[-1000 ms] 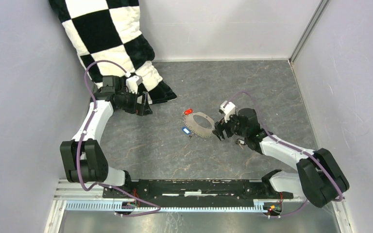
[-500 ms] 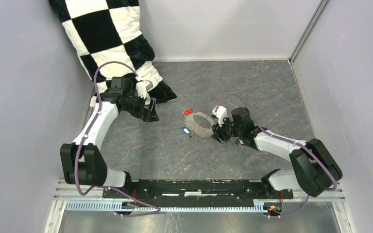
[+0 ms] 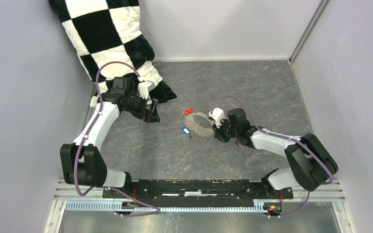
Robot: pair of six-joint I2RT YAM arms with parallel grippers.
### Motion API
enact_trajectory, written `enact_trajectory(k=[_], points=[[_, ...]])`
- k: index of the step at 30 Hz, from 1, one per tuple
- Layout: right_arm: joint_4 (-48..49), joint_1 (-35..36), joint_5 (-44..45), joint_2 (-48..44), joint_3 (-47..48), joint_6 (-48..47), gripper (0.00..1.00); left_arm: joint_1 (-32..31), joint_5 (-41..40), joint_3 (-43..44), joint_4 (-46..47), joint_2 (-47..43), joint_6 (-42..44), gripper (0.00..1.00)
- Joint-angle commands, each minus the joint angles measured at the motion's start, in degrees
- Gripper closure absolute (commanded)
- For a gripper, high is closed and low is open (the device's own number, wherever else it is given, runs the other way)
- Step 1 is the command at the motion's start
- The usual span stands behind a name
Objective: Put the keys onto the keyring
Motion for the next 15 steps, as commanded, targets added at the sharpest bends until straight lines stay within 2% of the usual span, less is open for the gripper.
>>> enact_trajectory(k=[1,15], points=[[0.6,0.6,2.0,0.7,2.4,-0.7,0.76,-1.2,-0.4,2.3,-0.4,-1.8,2.3,0.01],[1.5,2.4,1.8,3.3,3.9,-0.6,0.75,-2.9,-1.3,3.9,-2.6,-1.1,2.9,0.02]])
